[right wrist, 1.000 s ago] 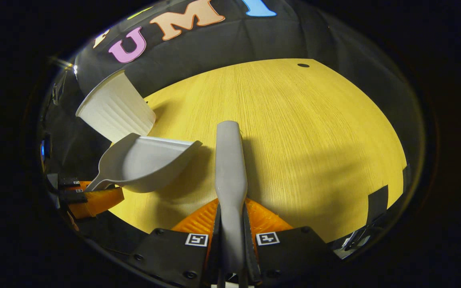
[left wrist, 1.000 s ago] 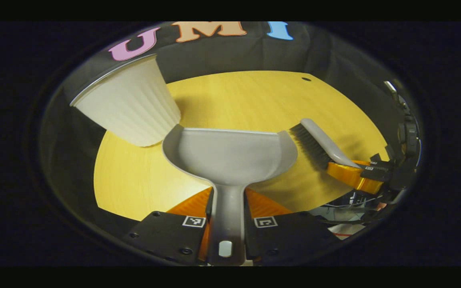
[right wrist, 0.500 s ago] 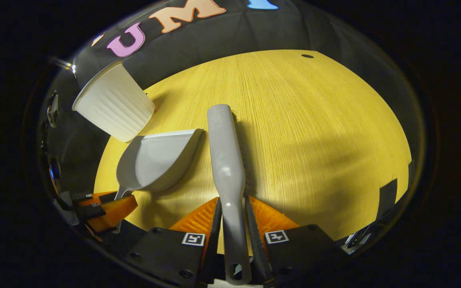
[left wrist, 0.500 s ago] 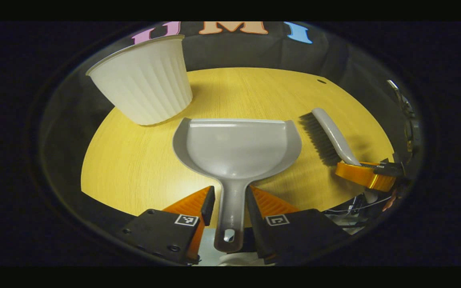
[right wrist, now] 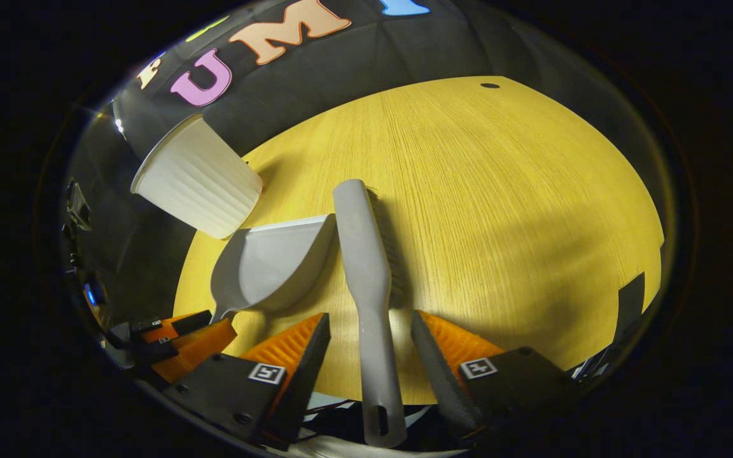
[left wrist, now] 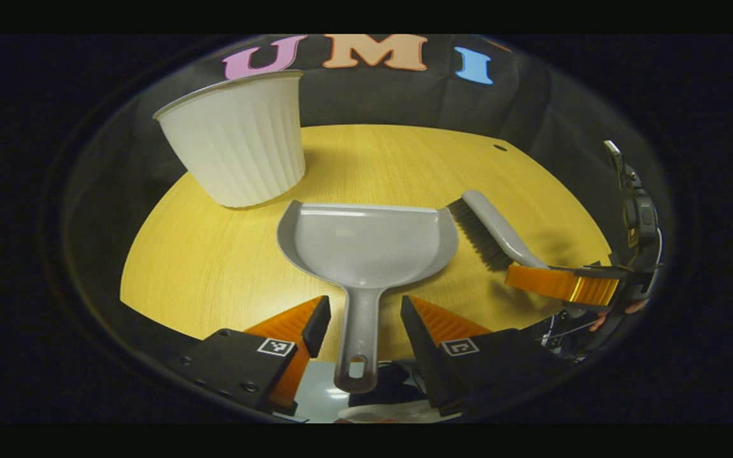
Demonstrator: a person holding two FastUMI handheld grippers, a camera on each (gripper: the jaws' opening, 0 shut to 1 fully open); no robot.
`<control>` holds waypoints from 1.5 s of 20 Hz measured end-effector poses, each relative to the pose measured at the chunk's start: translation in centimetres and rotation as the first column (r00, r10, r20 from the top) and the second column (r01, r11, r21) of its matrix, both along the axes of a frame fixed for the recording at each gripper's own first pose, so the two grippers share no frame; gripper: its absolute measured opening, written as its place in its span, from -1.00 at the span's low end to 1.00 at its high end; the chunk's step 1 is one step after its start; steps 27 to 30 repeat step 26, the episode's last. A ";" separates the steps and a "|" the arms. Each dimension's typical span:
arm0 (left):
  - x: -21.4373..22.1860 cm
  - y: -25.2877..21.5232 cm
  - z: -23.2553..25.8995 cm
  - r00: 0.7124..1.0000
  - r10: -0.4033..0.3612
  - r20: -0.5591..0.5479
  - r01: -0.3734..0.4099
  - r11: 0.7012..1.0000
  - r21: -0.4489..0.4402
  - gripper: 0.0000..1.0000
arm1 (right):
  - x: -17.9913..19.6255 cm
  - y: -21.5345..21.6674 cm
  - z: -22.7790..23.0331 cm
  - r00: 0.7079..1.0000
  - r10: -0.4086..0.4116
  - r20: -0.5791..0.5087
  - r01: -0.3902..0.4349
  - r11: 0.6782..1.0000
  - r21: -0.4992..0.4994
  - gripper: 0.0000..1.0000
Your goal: Pick up the small broom and dustpan from the desktop, sweep the trash into the dustpan with the broom, and then empty the trash into the garbage bin.
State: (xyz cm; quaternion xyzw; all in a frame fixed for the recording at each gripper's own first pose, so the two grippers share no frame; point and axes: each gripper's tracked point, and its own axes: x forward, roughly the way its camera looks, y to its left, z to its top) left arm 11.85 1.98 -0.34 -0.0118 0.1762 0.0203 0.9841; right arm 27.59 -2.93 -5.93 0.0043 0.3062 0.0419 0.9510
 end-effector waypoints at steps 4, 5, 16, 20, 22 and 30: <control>-1.4 -0.3 1.9 0.998 -0.010 0.060 0.011 1.000 -0.007 0.46 | -1.7 1.6 2.4 0.996 0.051 0.070 -0.049 0.998 -0.025 0.87; -2.3 -0.2 3.0 0.996 -0.007 0.094 0.007 1.000 -0.001 0.49 | -2.7 2.4 4.0 0.990 0.082 0.115 -0.080 0.996 -0.024 0.87; -11.4 1.0 19.6 0.800 0.031 0.599 -0.069 0.997 0.040 0.91 | -12.3 6.1 19.0 0.686 0.140 0.714 -0.052 0.988 -0.144 0.97; -13.4 2.5 21.7 0.664 0.093 0.742 -0.102 0.994 -0.033 0.86 | -16.8 5.4 20.5 0.577 0.094 0.811 0.015 0.992 -0.126 0.97; -13.3 2.8 20.2 0.689 0.117 0.715 -0.092 0.993 -0.074 0.87 | -17.9 5.3 20.9 0.548 0.100 0.830 0.033 0.989 -0.141 0.96; -13.8 3.5 20.1 0.687 0.123 0.716 -0.068 0.992 -0.104 0.87 | -18.6 6.5 21.1 0.537 0.146 0.831 0.028 0.981 -0.190 0.97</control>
